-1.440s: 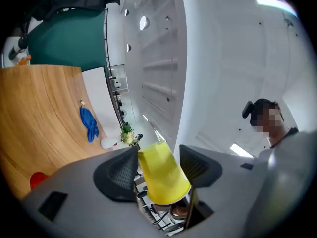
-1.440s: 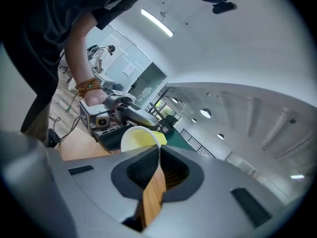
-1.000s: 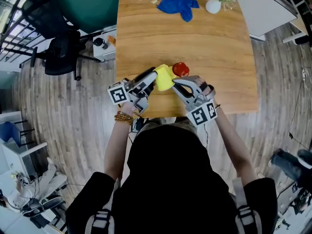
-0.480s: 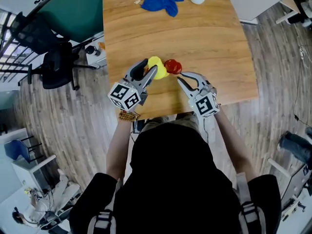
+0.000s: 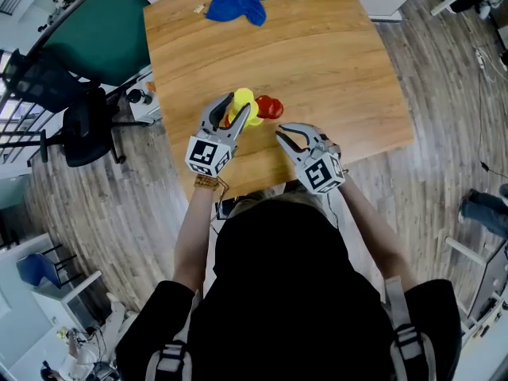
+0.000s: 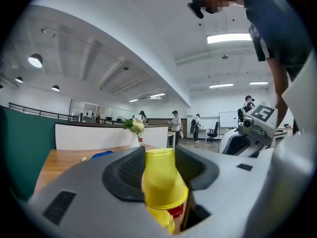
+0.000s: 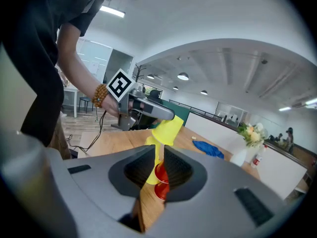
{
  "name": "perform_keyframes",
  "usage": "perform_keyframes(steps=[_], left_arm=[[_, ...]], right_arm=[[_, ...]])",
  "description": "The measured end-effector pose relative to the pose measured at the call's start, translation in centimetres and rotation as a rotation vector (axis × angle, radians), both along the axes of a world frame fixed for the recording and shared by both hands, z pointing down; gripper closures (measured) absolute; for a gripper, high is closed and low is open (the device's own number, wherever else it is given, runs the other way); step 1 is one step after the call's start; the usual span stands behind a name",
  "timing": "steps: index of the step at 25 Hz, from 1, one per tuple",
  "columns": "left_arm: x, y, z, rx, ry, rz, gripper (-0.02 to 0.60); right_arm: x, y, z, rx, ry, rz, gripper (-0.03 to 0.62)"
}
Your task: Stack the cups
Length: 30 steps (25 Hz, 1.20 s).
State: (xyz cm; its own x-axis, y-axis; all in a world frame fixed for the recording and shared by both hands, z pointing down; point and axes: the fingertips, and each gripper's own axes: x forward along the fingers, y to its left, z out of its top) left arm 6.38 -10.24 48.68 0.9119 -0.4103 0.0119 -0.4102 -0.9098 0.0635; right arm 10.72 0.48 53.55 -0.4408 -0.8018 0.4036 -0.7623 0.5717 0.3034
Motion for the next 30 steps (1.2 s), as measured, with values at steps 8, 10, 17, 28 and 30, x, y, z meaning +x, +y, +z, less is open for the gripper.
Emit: perform_keyframes(steps=[8, 10, 17, 28, 30], left_arm=[[1.1, 0.2, 1.4, 0.011, -0.026, 0.024, 0.374], [1.0, 0.3, 1.8, 0.007, -0.039, 0.025, 0.374], [1.7, 0.4, 2.1, 0.019, -0.045, 0.036, 0.373], [1.4, 2.0, 2.7, 0.113, -0.102, 0.058, 0.367], [1.4, 2.0, 2.7, 0.112, -0.102, 0.062, 0.356]], right_arm=[[-0.9, 0.8, 1.3, -0.025, -0.011, 0.004, 0.533], [-1.4, 0.9, 1.4, -0.033, -0.030, 0.005, 0.534], [-1.1, 0.3, 1.4, -0.042, -0.056, 0.018, 0.536], [-1.4, -0.2, 1.4, -0.045, -0.058, 0.011, 0.537], [-1.4, -0.2, 1.4, -0.046, -0.057, 0.009, 0.537]])
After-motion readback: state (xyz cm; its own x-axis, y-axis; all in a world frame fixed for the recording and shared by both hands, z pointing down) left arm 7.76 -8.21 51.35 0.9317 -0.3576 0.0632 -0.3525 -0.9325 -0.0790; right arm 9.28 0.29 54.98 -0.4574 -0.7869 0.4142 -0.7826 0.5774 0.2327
